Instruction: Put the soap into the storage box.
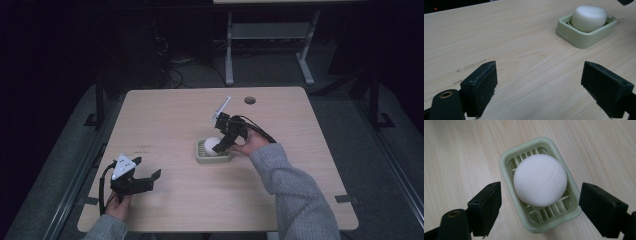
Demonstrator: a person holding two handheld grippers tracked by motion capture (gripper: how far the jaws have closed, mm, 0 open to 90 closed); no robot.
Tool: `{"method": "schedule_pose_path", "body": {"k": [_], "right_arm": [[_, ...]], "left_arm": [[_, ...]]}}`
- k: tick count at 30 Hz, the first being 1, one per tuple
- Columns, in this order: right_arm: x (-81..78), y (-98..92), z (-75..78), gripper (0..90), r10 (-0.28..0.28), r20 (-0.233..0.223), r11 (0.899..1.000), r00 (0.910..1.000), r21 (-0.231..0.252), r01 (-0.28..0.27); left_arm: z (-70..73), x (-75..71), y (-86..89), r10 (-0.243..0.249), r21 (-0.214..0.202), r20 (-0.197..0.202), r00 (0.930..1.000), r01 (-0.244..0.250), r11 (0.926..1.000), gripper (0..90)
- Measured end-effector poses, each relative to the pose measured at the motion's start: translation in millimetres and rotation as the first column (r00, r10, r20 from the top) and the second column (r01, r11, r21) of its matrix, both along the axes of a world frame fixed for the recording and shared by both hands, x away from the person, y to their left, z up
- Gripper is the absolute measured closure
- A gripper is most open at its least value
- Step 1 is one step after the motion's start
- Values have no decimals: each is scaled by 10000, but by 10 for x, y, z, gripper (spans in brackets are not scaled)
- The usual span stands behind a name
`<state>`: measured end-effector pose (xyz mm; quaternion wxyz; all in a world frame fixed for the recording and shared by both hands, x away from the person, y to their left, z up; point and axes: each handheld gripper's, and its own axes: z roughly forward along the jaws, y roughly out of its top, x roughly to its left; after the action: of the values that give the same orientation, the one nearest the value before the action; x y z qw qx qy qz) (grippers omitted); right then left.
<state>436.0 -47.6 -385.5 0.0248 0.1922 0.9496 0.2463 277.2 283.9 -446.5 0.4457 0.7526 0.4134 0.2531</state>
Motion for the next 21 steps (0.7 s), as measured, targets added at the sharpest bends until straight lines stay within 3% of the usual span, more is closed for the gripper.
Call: {"method": "schedule_pose_path", "body": {"k": [21], "right_arm": [[-79, -256, 68, 175, -372, 76, 9986, 9993, 381, 368]], "left_arm": [[-3, -1, -4, 33, -34, -17, 10000, -33, 10000, 132]]}}
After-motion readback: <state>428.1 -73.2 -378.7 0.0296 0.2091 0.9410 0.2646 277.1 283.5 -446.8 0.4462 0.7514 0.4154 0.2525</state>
